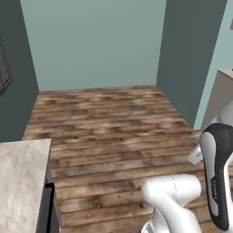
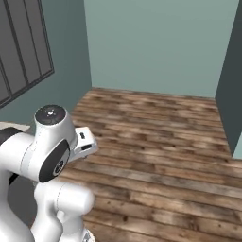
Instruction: Move the pot and pan from the stove into the sink.
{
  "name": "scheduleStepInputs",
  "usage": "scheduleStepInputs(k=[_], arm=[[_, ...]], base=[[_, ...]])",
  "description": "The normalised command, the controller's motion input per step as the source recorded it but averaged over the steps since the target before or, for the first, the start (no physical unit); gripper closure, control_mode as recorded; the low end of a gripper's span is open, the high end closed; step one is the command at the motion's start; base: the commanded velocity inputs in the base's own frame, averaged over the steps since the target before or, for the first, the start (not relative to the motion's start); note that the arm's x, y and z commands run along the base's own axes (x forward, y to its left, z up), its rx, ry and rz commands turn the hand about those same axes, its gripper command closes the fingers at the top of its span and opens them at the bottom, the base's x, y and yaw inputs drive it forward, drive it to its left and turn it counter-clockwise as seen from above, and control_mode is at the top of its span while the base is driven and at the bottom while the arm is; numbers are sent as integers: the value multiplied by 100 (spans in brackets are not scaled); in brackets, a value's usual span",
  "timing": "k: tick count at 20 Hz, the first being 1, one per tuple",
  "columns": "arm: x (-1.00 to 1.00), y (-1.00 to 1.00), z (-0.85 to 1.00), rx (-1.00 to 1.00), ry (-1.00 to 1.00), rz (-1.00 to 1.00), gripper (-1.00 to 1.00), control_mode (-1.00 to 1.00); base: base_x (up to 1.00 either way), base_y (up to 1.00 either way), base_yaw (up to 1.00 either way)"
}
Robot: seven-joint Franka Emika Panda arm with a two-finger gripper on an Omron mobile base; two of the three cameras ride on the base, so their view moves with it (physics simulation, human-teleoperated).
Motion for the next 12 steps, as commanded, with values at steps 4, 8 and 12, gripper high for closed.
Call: scheduleStepInputs(k=[4,8,12], arm=[[0,0,0,0,0,0,-100,100],[0,0,0,0,0,0,-100,100],[0,0,0,0,0,0,-100,100]], base=[[34,-54,-11],[32,-74,-11],[34,-78,-11]])
